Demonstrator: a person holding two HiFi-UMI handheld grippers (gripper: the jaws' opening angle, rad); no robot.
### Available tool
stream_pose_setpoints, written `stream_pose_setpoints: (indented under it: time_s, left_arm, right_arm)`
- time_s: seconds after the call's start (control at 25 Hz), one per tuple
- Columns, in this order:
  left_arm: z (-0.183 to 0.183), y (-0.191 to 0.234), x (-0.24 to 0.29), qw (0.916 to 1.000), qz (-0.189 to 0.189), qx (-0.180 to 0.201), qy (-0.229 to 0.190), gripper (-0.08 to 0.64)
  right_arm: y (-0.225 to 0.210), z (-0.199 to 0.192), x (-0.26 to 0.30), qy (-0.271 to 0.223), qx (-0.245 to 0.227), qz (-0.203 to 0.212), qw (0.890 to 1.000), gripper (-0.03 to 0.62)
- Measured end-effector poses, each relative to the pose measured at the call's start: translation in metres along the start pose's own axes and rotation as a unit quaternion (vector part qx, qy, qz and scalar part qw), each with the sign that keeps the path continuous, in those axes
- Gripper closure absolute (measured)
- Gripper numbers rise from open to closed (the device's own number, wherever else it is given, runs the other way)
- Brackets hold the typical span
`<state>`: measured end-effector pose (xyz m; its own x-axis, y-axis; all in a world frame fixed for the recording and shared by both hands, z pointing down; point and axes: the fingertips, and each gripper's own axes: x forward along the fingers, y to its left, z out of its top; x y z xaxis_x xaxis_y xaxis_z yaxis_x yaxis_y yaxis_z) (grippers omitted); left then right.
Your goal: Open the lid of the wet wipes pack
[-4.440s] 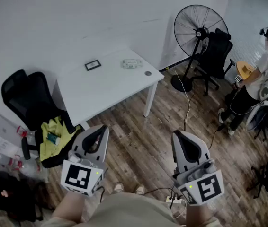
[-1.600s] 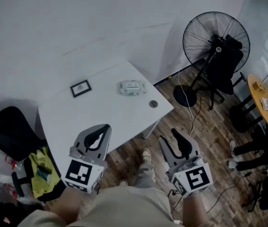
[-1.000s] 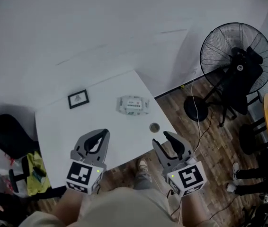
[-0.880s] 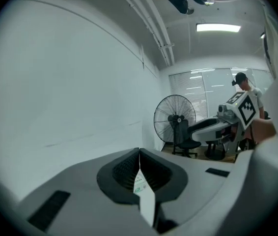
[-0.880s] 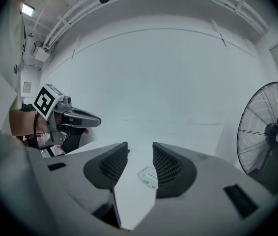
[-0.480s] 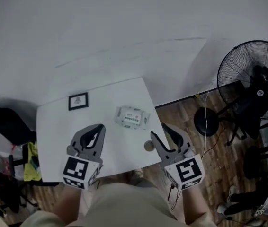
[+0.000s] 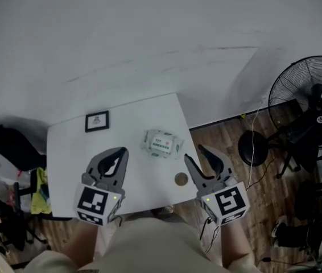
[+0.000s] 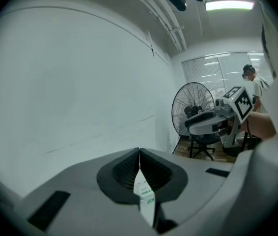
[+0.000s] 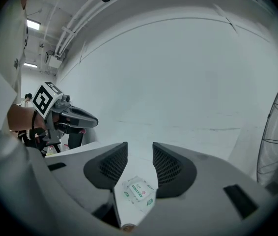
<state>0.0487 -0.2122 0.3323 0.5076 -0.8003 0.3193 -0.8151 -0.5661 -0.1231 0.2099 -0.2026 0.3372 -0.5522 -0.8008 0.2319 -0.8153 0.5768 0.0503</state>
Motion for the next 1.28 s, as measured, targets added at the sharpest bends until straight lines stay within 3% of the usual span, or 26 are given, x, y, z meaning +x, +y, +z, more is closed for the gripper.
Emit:
stream_pose_setpoints:
  time_s: [0.28, 0.48, 0.72, 1.0, 1.28]
  left_arm:
    - [0.003, 0.007, 0.002, 0.9998, -0.019, 0.002, -0.006, 0.538]
    - [0.003, 0.019, 0.012, 0.9995, -0.023, -0.011, -0.017, 0.538]
    - [-0.005, 0.034, 0.037, 0.9987, -0.047, -0.004, -0.019, 0.538]
    - [-0.052, 0.052, 0.089, 0.9976, -0.064, 0.002, 0.028, 0.538]
    - [-0.122, 0.046, 0.129, 0.9911, -0.091, -0.028, 0.093, 0.538]
  right_arm:
    - [-0.003, -0.001, 0.006, 0.020, 0.044, 0.005, 0.999, 0.419]
    - [-0.002, -0.008, 0.029, 0.063, -0.010, -0.001, 0.998, 0.419]
    - [-0.003, -0.039, 0.077, 0.138, -0.097, 0.018, 0.986, 0.418]
    - [-0.011, -0.100, 0.129, 0.221, -0.132, 0.033, 0.966, 0.419]
    - [0.007, -0.156, 0.165, 0.278, -0.146, 0.067, 0.947, 0.419]
